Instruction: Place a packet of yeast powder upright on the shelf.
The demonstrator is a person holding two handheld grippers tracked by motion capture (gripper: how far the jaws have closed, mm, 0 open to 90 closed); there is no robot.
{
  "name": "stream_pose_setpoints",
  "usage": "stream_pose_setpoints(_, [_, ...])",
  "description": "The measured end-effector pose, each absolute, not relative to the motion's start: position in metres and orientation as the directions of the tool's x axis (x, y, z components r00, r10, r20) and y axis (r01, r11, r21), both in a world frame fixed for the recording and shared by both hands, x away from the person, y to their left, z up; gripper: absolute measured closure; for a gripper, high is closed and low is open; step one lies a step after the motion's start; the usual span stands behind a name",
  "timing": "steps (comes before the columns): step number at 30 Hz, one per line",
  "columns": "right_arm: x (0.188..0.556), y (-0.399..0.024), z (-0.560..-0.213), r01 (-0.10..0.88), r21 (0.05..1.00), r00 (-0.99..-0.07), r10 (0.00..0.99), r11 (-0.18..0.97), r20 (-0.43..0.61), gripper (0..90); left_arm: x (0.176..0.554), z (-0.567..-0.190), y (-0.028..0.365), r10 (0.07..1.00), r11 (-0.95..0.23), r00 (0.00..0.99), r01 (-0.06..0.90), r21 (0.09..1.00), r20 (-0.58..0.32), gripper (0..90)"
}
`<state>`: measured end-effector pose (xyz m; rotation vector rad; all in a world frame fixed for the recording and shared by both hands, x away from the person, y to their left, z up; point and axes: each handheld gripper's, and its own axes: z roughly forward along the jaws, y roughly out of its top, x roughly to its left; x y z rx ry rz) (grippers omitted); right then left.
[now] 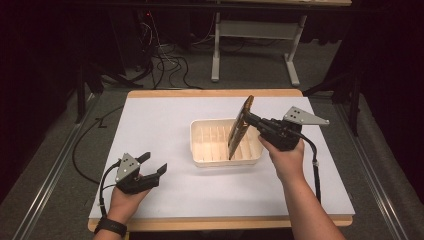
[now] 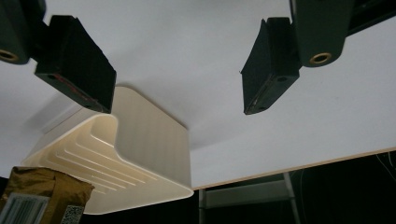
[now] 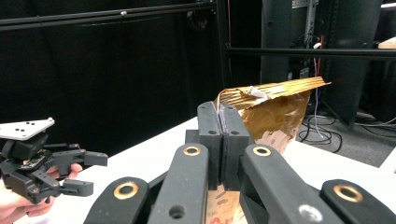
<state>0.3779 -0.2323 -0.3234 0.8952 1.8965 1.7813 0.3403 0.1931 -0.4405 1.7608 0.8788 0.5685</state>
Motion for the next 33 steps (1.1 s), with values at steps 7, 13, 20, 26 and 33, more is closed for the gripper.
stream_pose_setpoints(7, [0.387,-0.223,-0.325,0.186,0.982,-0.731,0.666,-0.013,0.148,90.0,0.340,-0.440,0.194,0.784,-0.193,0.620,0.289,0.938,-0.030,26.5])
stream_pose_setpoints(13, [0.395,-0.217,-0.328,0.195,0.981,-0.733,0.664,-0.007,0.150,90.0,0.340,-0.441,0.193,0.782,-0.193,0.623,0.289,0.938,-0.030,26.5])
stream_pose_setpoints(20, [0.399,-0.213,-0.330,0.206,0.978,-0.735,0.662,0.012,0.147,90.0,0.341,-0.441,0.191,0.777,-0.199,0.629,0.289,0.937,-0.029,26.5])
stream_pose_setpoints(26, [0.405,-0.212,-0.333,0.216,0.976,-0.730,0.666,0.007,0.157,90.0,0.339,-0.440,0.193,0.780,-0.188,0.625,0.285,0.940,-0.034,26.4])
stream_pose_setpoints(33, [0.411,-0.212,-0.334,0.220,0.975,-0.721,0.675,0.013,0.154,90.0,0.340,-0.441,0.192,0.775,-0.197,0.631,0.285,0.938,-0.029,26.4])
